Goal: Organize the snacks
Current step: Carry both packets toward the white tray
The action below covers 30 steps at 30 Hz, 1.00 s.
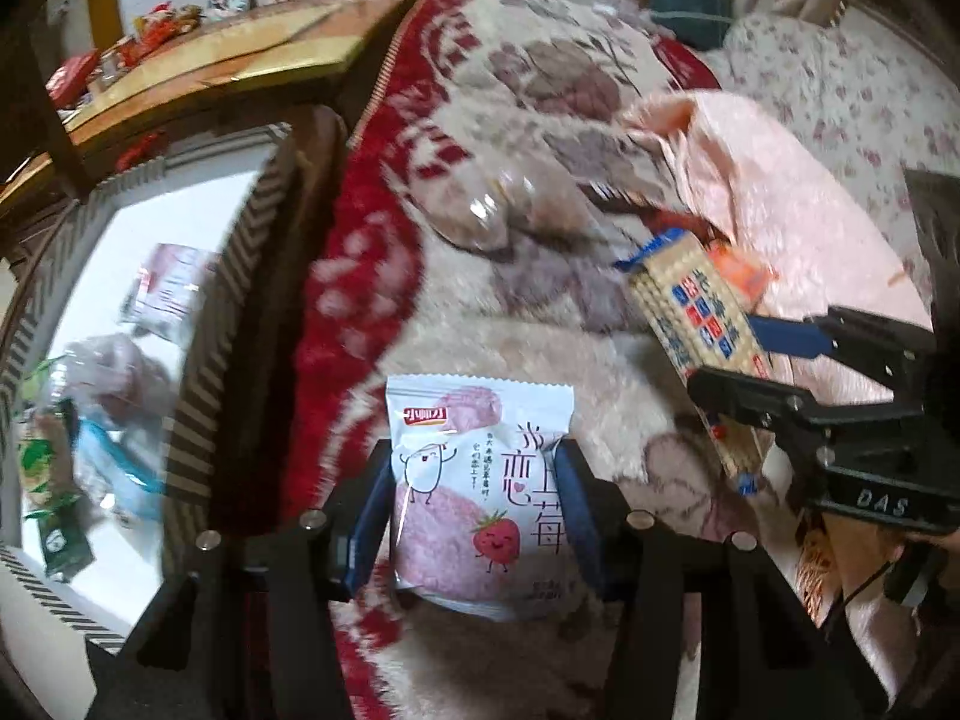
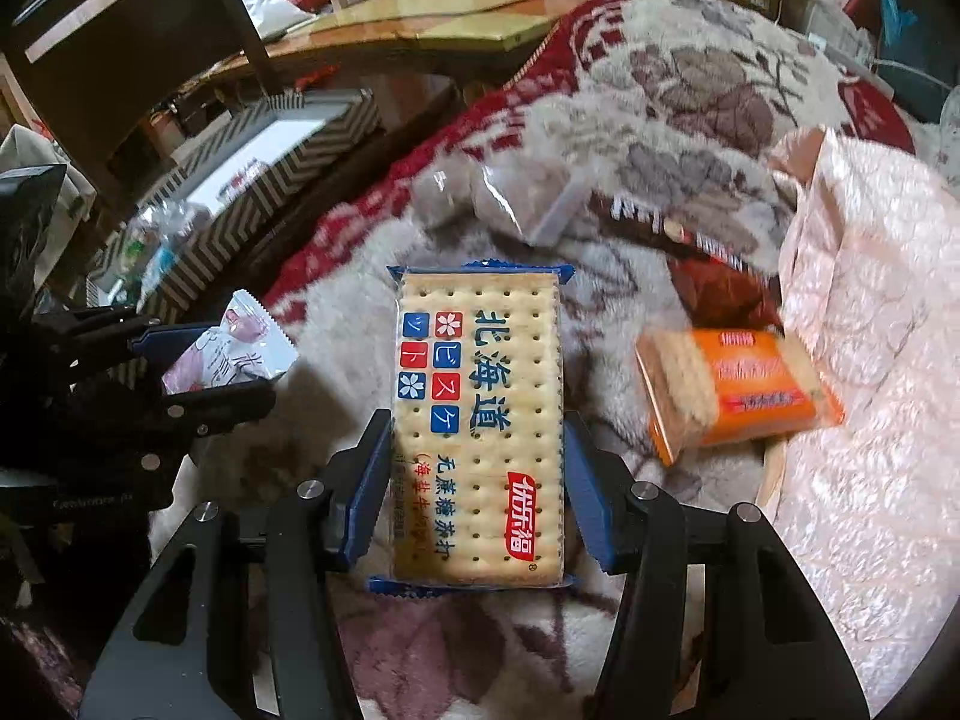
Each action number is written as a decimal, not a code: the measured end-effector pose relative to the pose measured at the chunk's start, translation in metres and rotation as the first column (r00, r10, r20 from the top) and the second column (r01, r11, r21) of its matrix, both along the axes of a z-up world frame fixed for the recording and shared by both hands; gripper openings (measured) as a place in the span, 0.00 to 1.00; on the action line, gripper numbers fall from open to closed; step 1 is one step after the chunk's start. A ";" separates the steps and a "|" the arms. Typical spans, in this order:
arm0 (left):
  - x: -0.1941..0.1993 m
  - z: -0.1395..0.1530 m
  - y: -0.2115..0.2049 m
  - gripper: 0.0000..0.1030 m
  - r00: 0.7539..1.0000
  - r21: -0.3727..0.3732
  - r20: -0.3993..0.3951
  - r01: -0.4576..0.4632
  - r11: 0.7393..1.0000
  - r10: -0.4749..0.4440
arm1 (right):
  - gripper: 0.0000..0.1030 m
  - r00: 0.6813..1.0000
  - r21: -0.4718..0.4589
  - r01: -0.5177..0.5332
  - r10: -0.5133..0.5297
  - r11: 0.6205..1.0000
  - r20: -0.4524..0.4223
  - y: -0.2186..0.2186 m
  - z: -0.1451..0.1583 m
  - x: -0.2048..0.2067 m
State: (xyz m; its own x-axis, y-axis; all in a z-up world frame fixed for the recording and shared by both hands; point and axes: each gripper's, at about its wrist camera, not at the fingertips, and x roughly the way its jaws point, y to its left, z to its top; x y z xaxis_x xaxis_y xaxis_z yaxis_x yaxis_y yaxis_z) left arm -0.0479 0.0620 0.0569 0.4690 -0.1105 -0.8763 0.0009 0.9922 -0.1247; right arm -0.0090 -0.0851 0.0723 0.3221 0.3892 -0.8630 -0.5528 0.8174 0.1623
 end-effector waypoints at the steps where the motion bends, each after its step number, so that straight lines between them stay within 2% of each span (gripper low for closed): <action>1: 0.000 0.003 0.003 0.54 1.000 0.002 0.009 -0.012 1.000 0.012 | 0.52 1.000 0.004 -0.002 0.002 1.000 0.005 0.003 0.003 0.000; 16: -0.003 0.037 0.054 0.54 0.979 0.051 0.118 -0.171 0.984 0.164 | 0.52 0.998 0.033 -0.059 0.058 0.998 0.040 0.060 0.035 0.004; 30: -0.013 0.047 0.112 0.54 0.947 0.064 0.147 -0.298 0.953 0.286 | 0.52 0.990 0.063 -0.143 0.142 0.988 0.025 0.118 0.045 0.007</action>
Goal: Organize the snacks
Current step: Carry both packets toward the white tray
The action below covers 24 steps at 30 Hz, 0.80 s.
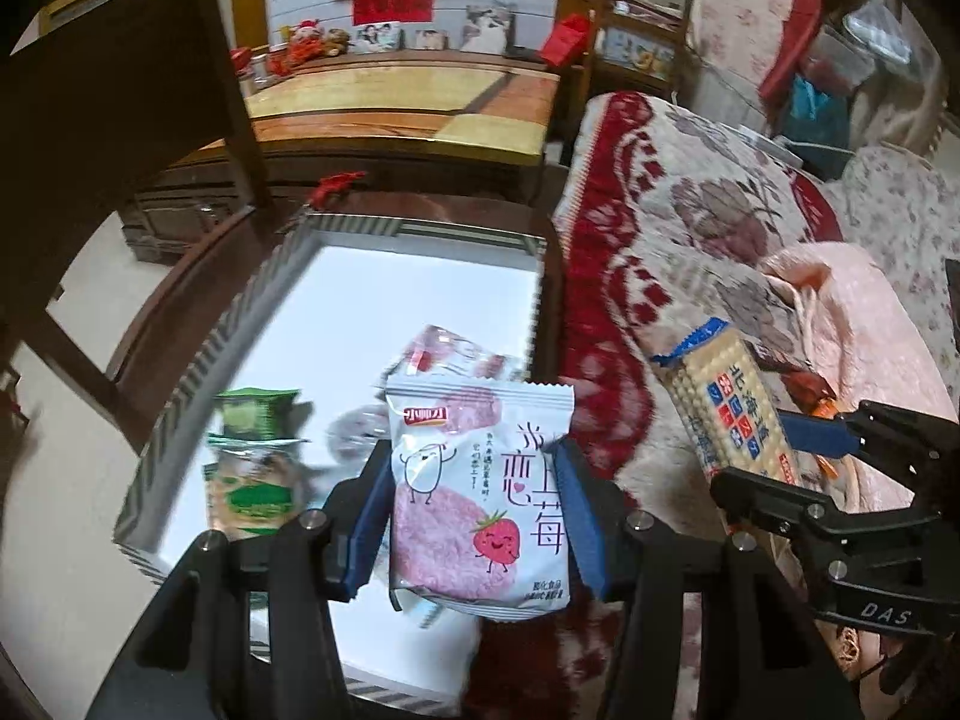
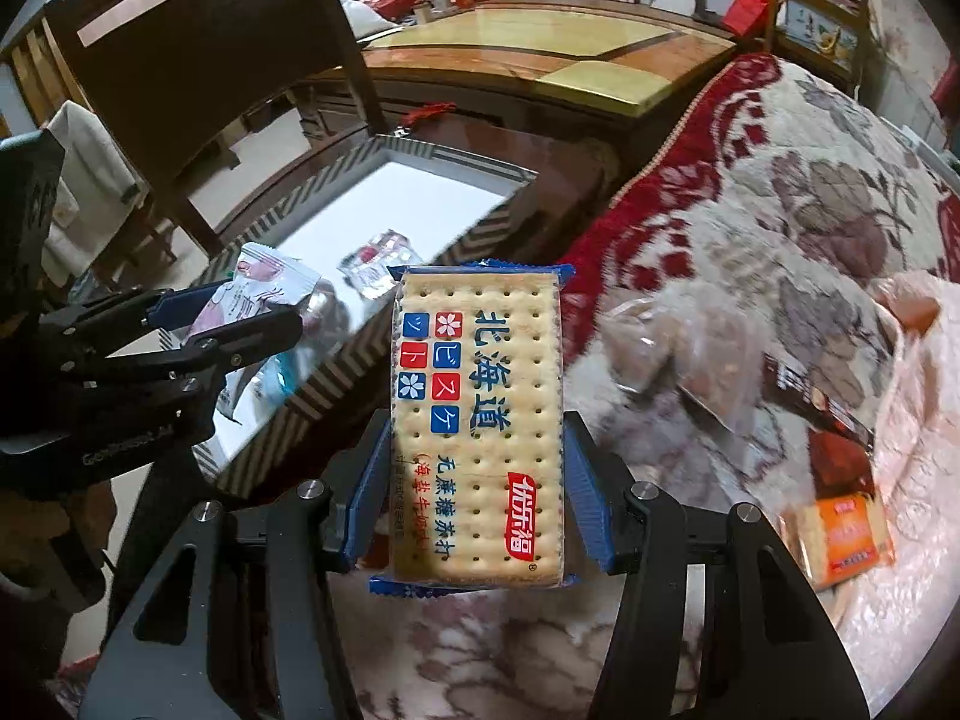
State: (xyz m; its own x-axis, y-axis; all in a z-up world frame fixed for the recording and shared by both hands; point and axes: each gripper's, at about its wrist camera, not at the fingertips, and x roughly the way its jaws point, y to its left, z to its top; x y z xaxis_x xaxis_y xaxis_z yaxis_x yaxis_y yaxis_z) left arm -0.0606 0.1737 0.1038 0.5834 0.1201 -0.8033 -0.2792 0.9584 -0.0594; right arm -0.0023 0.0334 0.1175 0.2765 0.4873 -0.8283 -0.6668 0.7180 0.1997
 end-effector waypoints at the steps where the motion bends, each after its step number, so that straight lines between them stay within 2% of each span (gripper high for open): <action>1: -0.001 0.000 0.005 0.54 1.000 -0.001 0.000 -0.011 1.000 0.011 | 0.52 1.000 -0.001 -0.008 0.008 1.000 0.000 0.005 0.000 0.000; 13: -0.007 -0.003 0.053 0.54 0.993 0.006 -0.004 -0.114 0.993 0.114 | 0.52 0.997 0.011 -0.081 0.081 0.997 -0.017 0.050 0.002 0.000; 24: -0.013 -0.012 0.080 0.54 0.985 -0.008 -0.022 -0.168 0.986 0.168 | 0.52 0.992 0.007 -0.125 0.125 0.992 -0.015 0.082 0.006 0.005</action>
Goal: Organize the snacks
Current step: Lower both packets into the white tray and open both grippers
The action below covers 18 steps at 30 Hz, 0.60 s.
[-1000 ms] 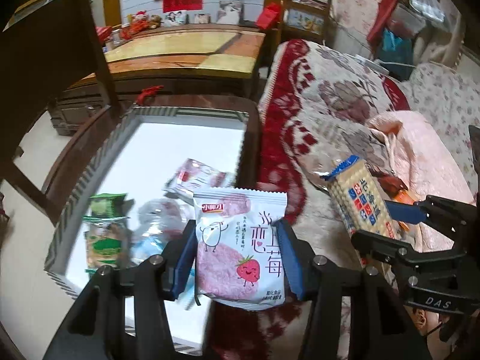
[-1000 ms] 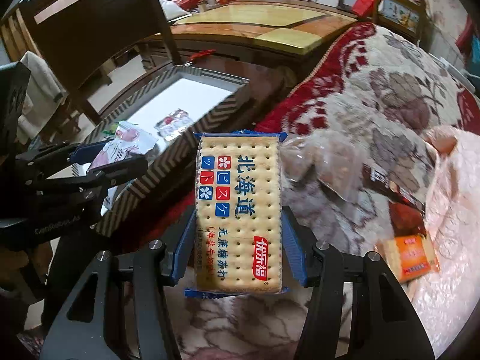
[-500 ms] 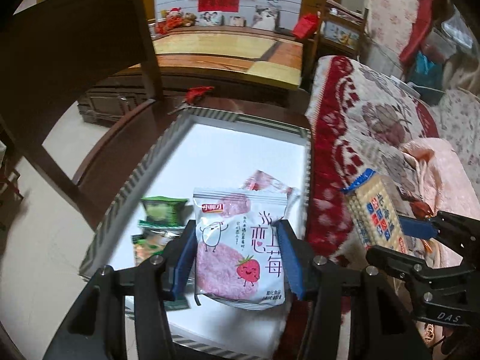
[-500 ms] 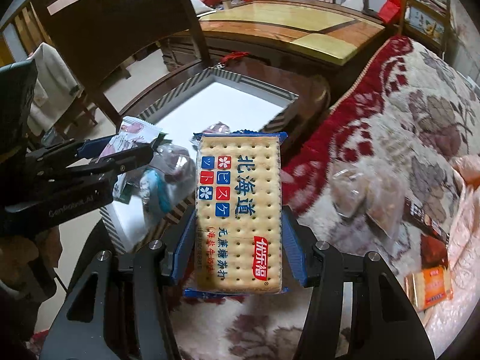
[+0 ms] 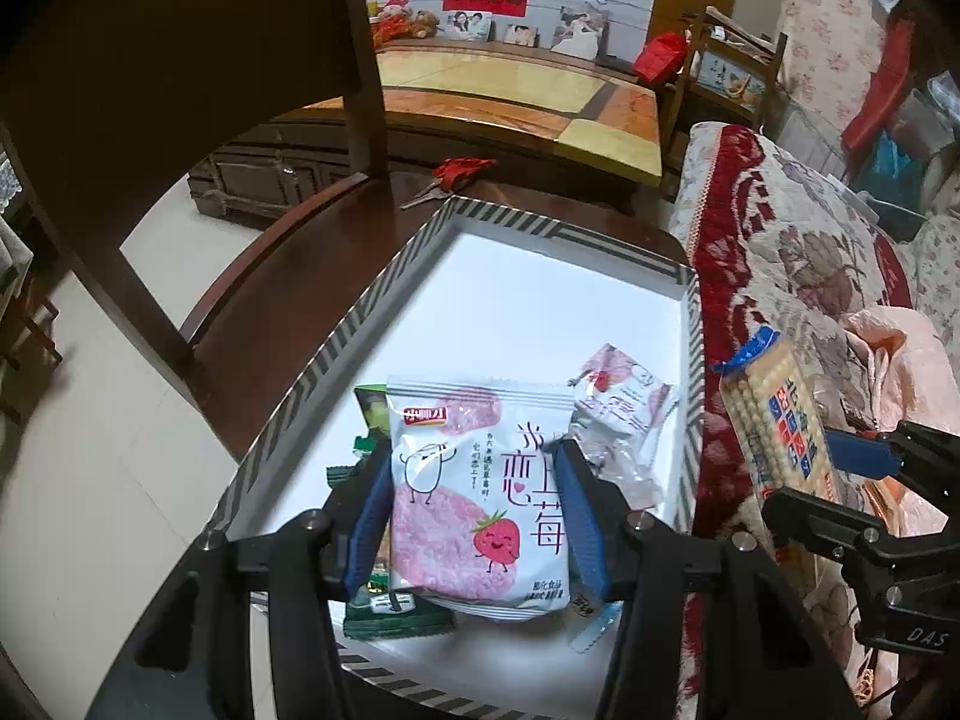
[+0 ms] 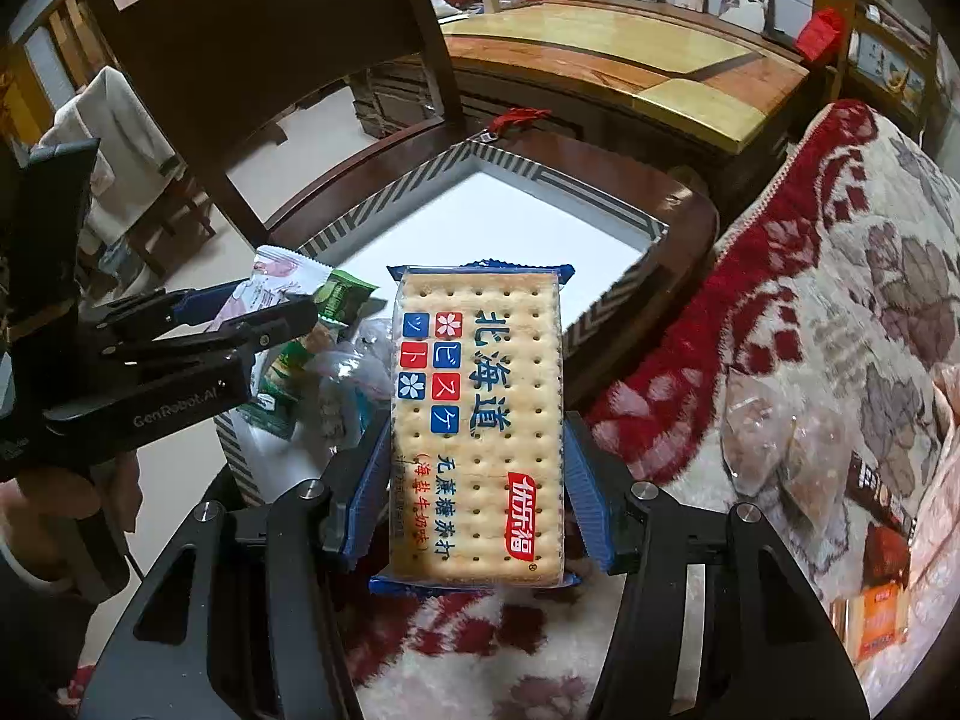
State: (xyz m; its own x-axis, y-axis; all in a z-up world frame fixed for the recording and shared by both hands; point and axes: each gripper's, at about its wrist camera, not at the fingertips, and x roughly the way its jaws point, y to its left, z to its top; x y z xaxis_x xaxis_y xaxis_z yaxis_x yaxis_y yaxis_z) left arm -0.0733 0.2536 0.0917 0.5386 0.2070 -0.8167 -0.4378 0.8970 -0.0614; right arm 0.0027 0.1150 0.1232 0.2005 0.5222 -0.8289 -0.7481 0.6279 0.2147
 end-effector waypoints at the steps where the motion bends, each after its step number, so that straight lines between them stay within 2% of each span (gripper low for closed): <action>1: 0.000 -0.001 0.001 0.54 1.000 -0.001 -0.001 -0.002 1.000 0.002 | 0.52 1.000 -0.003 -0.004 0.004 1.000 -0.001 0.003 -0.001 0.001; 18: 0.008 -0.017 0.025 0.54 0.999 -0.023 -0.031 -0.038 0.999 0.037 | 0.52 0.998 -0.067 -0.056 0.054 0.996 -0.024 0.057 -0.016 0.026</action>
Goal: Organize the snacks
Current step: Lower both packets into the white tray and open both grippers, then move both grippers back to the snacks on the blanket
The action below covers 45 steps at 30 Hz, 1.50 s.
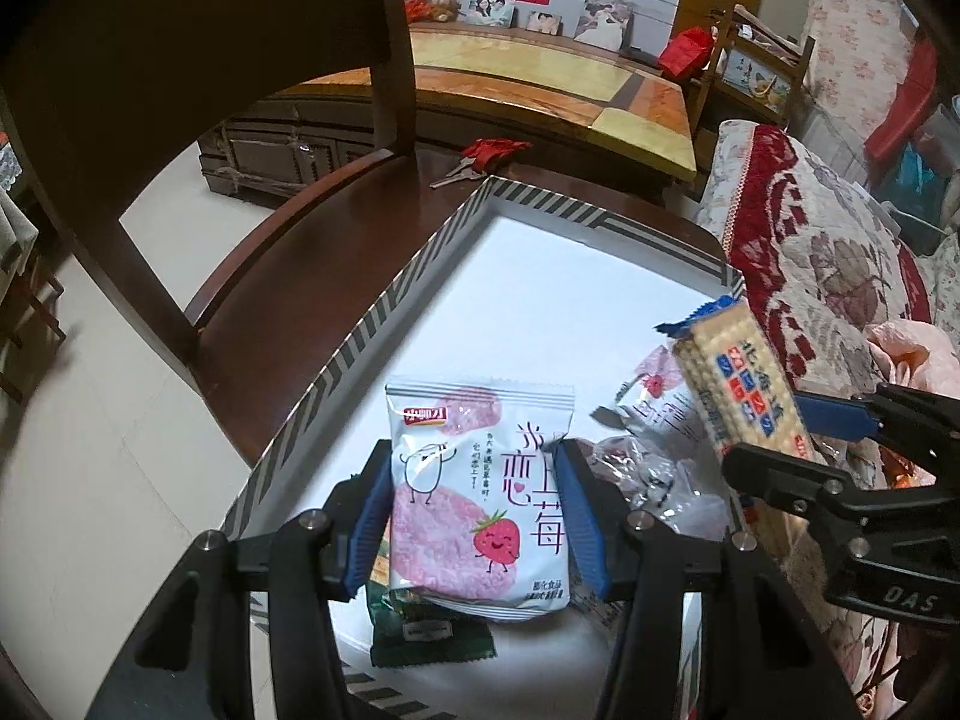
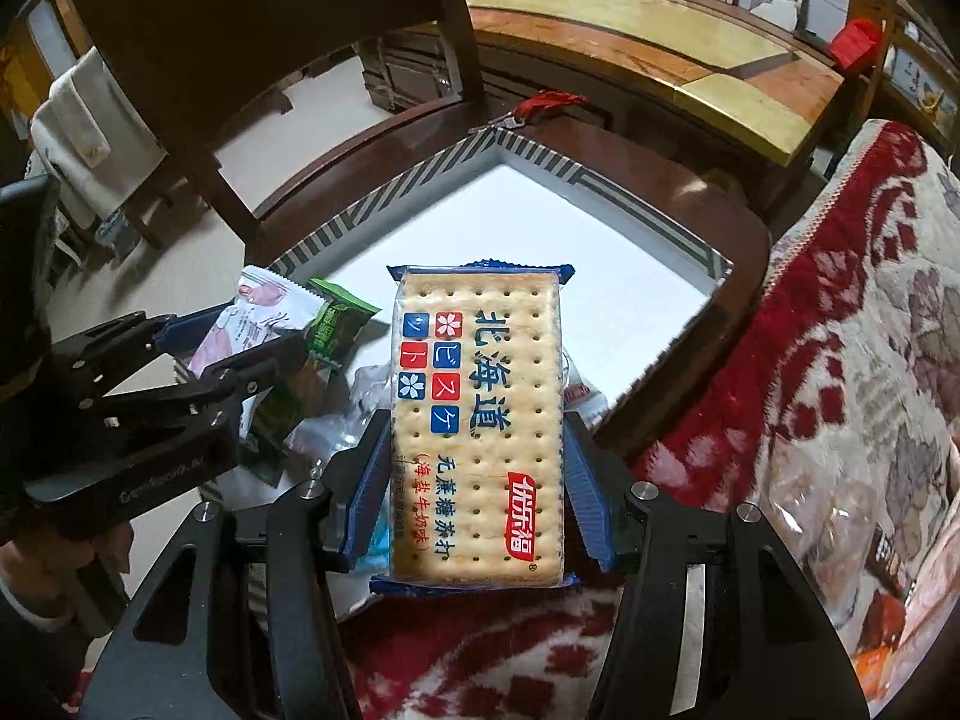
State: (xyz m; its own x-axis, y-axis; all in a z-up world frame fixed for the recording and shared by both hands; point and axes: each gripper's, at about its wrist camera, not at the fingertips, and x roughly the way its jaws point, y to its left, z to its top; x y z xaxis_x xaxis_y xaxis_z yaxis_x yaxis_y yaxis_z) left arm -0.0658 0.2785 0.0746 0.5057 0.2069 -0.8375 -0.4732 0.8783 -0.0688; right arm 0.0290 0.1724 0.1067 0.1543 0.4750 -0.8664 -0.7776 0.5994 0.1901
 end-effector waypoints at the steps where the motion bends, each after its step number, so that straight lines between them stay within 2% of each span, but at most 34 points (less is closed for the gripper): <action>1: 0.001 -0.001 0.001 0.54 1.000 -0.001 -0.002 -0.001 1.000 0.001 | 0.52 1.000 -0.007 -0.003 0.003 1.000 -0.002 0.004 -0.003 0.002; 11: 0.010 -0.013 0.009 0.54 0.999 -0.009 -0.031 -0.009 1.000 0.009 | 0.52 0.999 -0.043 -0.034 0.033 0.998 -0.025 0.028 -0.023 0.014; 20: 0.014 -0.021 0.009 0.54 0.998 -0.005 -0.060 -0.031 1.000 0.030 | 0.54 0.999 -0.019 -0.020 0.019 1.000 -0.037 0.044 -0.029 0.021; 28: 0.011 -0.024 0.007 0.61 0.996 -0.010 -0.073 -0.059 0.998 0.058 | 0.55 0.995 0.076 0.033 -0.025 0.997 -0.097 0.023 -0.024 0.020; 36: 0.001 -0.014 0.006 0.73 0.995 -0.013 -0.054 -0.083 0.996 0.082 | 0.55 0.993 0.114 0.057 -0.045 0.992 -0.109 0.005 -0.015 0.012; 45: -0.005 0.002 -0.007 0.81 0.997 -0.022 -0.020 -0.080 0.997 0.079 | 0.55 0.992 0.162 0.091 -0.076 0.983 -0.098 -0.031 0.001 0.002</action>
